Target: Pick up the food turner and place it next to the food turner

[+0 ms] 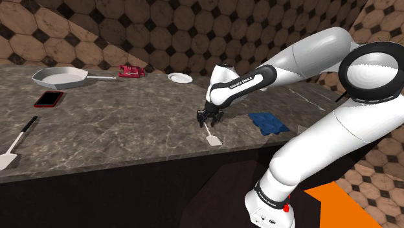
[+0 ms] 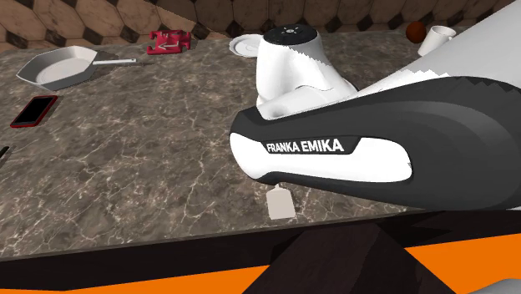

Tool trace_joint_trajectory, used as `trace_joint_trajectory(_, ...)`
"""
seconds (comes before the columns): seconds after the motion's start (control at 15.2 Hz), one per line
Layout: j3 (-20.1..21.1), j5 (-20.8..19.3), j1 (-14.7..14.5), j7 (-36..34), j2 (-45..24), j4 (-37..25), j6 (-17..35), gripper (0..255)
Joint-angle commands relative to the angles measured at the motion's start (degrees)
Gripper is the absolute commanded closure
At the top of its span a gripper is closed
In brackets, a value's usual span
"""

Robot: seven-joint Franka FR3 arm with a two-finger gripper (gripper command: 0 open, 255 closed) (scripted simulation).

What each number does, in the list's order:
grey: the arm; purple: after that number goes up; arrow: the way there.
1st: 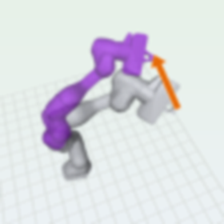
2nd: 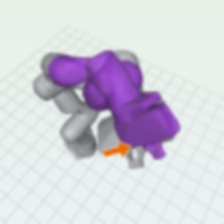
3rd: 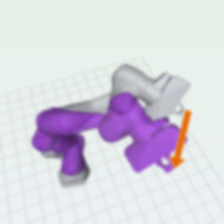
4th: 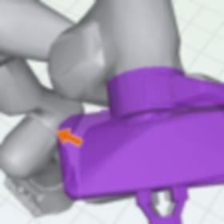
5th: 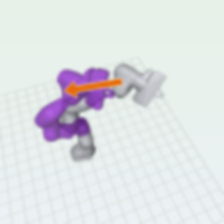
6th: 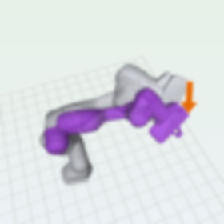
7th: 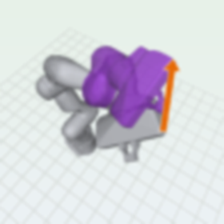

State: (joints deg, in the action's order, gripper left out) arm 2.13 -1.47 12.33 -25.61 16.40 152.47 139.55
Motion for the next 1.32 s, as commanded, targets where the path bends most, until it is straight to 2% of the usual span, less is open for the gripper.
trace_joint_trajectory(0.0,0.00,0.00,0.00,0.00,0.00,0.00,0.00,255)
trace_joint_trajectory(0.53,0.00,0.00,0.00,0.00,0.00,0.00,0.00,255)
trace_joint_trajectory(1.25,-0.17,0.42,-0.18,0.49,5.91,-4.23,-10.13,255)
